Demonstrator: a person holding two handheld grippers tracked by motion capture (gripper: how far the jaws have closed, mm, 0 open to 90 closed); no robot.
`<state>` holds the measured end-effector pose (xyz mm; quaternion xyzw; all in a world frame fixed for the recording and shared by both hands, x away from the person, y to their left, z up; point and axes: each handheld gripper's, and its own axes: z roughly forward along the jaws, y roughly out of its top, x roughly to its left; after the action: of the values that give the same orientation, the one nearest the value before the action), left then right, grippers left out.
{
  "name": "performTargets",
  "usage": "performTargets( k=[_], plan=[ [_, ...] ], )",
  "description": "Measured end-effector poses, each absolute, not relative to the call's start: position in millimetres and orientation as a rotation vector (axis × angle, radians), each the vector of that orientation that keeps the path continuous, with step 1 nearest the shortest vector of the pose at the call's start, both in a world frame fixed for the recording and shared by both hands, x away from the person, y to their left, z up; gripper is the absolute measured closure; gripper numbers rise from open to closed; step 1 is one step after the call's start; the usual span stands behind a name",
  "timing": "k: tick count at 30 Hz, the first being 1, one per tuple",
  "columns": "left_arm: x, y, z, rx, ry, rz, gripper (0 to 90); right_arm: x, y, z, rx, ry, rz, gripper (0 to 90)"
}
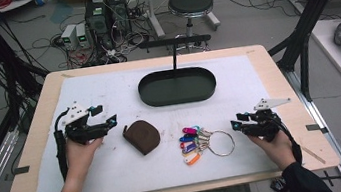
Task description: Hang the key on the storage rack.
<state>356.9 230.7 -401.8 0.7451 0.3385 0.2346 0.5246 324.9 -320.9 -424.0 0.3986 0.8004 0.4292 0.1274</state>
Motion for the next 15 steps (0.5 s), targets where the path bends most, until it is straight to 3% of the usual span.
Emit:
performTargets(
  k=[15],
  plan=[
    [356.7, 229.8, -402.1, 1.792, 0.811, 0.558, 30.9, 324.4, -301.2, -441.8, 1.153, 2.502, 1.092, 69.1]
  ],
)
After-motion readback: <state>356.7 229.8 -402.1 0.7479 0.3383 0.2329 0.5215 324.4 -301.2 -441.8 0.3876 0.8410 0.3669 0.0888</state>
